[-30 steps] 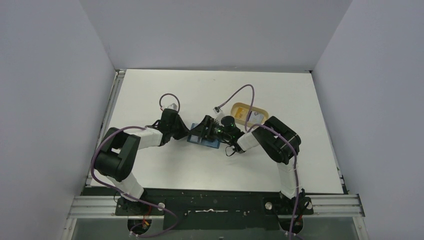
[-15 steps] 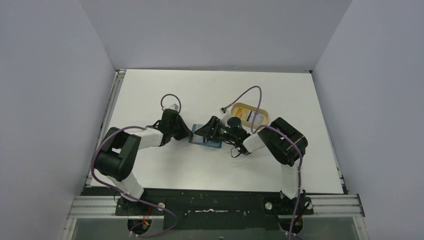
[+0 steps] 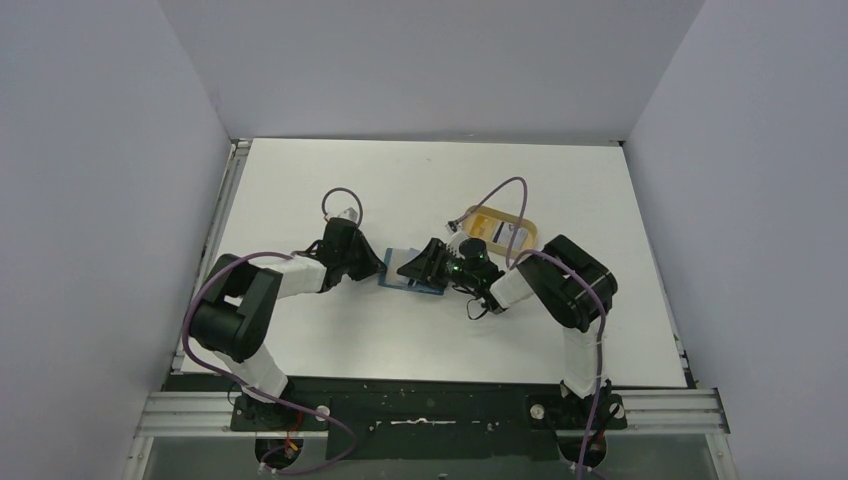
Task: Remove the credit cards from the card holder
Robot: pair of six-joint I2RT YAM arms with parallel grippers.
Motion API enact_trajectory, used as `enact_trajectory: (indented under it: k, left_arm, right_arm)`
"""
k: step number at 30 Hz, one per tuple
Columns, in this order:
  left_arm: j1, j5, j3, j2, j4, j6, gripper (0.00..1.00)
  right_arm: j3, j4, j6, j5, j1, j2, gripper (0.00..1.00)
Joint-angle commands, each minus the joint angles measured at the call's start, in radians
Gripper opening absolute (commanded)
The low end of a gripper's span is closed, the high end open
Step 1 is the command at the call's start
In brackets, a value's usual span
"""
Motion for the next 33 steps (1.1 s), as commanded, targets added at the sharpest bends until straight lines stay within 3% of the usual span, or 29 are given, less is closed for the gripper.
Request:
enact_trajectory:
  k: [1,9,20,24,26,29,33]
  left_arm:
    - [-0.006,-0.012,-0.007,0.036,-0.065,0.023,0.0]
    - [-0.006,-0.008,-0.005,0.044,-0.064,0.024,0.0]
    - [-0.006,-0.006,-0.004,0.046,-0.067,0.027,0.0]
    - [-0.006,-0.004,-0.001,0.046,-0.069,0.028,0.0]
    - [-0.006,-0.003,-0.001,0.046,-0.069,0.028,0.0]
    - [-0.006,-0.003,0.002,0.044,-0.073,0.033,0.0]
    - [-0.006,-0.011,0.009,0.034,-0.09,0.05,0.0]
  right_arm:
    - [-0.031,0.045,-0.026,0.031,-0.019,0.007,0.46]
    - [-0.07,0.094,-0.009,0.042,-0.05,0.05,0.24]
    - [-0.106,0.1,-0.012,0.032,-0.064,0.05,0.19]
    - [-0.118,0.064,-0.031,0.018,-0.069,0.033,0.06]
    - [-0.113,0.002,-0.056,0.007,-0.07,0.005,0.0]
    - [-0.09,-0.121,-0.115,-0.034,-0.071,-0.069,0.0]
    - [0.024,-0.47,-0.279,-0.065,-0.079,-0.249,0.0]
